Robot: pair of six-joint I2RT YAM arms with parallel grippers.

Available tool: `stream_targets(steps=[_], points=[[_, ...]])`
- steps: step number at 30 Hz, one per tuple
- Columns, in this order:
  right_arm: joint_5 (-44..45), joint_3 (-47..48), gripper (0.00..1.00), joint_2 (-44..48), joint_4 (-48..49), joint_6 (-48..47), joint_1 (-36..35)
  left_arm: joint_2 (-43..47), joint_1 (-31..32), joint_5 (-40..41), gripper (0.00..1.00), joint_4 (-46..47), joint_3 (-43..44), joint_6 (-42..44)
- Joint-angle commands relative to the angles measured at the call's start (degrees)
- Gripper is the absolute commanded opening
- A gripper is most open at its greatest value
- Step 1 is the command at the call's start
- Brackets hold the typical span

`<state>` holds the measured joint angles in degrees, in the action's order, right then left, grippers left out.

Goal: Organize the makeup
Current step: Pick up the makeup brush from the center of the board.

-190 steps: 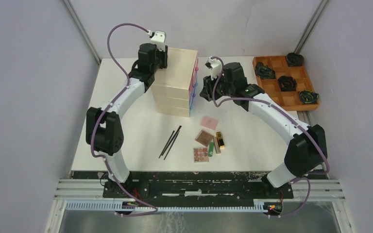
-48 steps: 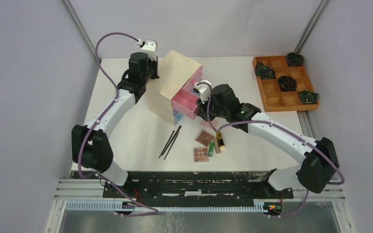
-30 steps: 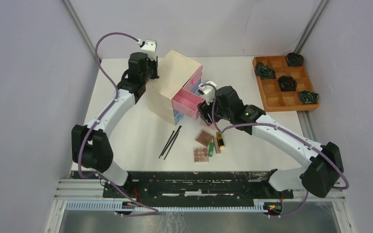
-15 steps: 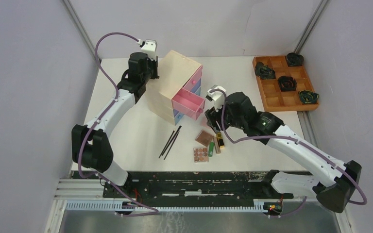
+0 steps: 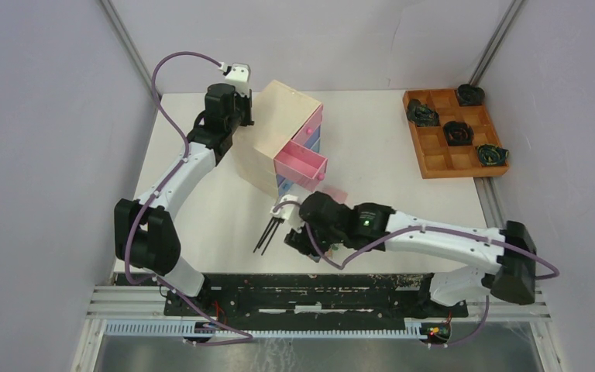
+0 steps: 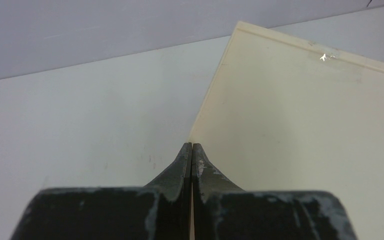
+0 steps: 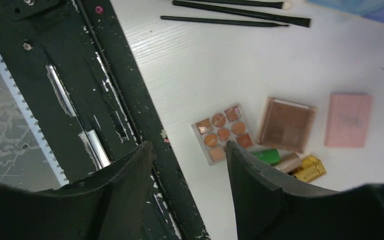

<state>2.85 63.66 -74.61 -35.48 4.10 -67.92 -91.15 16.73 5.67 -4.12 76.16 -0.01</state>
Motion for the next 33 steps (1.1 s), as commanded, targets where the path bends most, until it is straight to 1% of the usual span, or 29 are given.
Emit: stream_targets(steps=[1,4,7,10,14,16,22,33], points=[[-2.63,5.26,0.62,-7.72,4.74,-3.82,-3.38,-5.37,-0.81,-0.68,0.03,-15.94,-4.78,-1.75],[-6.35,7.01,0.60,-13.01,7.64,-7.66,-3.38,-5.08,-0.86,-0.75,0.03,-15.75,-4.96,-1.82],[-6.99,7.99,0.59,-17.29,11.67,-11.80,-3.36,-4.83,-1.15,-0.83,0.03,-15.57,-5.22,-1.83],[-8.04,10.95,0.56,-22.39,12.36,-15.08,-3.10,-4.70,-1.41,-0.93,0.03,-15.42,-5.47,-1.82],[-9.79,15.67,0.50,-28.44,11.32,-18.14,-2.14,-4.91,-1.69,-1.21,0.03,-15.22,-5.41,-1.99],[-11.32,17.27,0.48,-30.50,11.21,-18.66,-0.90,-4.99,-1.93,-1.37,0.03,-15.09,-5.49,-2.08],[-12.69,19.68,0.48,-34.77,12.69,-16.03,4.05,-5.83,-2.37,-1.99,0.03,-14.95,-5.20,-2.10],[-14.91,24.65,0.47,-42.35,10.62,-18.62,6.12,-6.32,-2.70,-2.15,0.03,-15.19,-5.19,-1.98]])
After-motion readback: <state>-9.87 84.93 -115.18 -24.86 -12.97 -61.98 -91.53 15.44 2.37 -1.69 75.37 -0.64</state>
